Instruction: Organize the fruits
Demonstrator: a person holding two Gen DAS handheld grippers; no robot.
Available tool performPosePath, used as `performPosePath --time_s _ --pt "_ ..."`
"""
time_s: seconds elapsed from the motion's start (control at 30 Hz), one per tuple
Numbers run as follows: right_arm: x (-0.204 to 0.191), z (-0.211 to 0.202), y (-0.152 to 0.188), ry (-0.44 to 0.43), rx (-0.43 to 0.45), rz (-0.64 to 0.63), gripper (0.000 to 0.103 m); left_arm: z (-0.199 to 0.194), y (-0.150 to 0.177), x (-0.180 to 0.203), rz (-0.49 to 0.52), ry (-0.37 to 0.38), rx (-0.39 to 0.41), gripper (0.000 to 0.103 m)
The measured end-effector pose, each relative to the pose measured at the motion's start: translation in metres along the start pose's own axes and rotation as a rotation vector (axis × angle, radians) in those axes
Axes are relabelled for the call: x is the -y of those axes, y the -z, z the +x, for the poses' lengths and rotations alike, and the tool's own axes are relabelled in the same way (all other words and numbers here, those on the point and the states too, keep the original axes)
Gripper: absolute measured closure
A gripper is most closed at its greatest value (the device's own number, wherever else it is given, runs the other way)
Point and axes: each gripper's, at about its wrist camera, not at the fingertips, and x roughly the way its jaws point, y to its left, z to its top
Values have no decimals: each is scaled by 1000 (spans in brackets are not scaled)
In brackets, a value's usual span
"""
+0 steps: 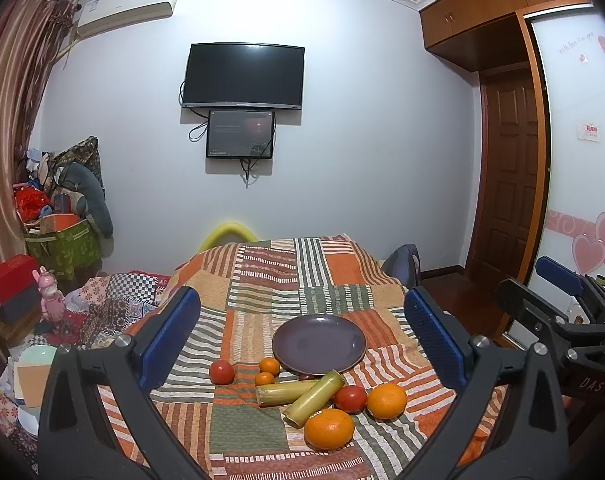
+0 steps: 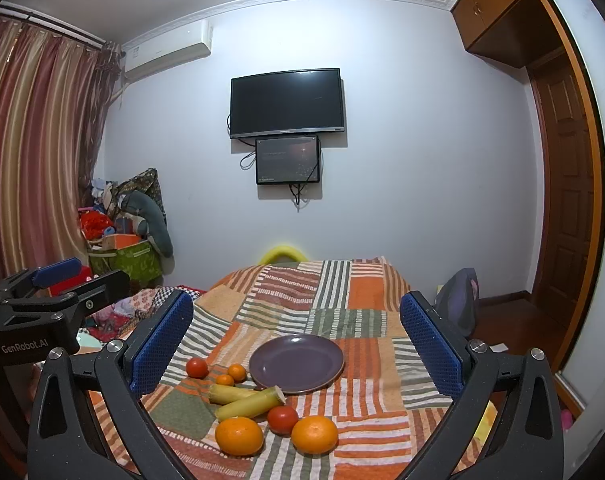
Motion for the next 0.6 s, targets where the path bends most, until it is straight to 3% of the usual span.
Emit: performPosePath --time_s 0.6 --pt "-2 2 1 0 1 3 0 1 4 2 2 1 -2 0"
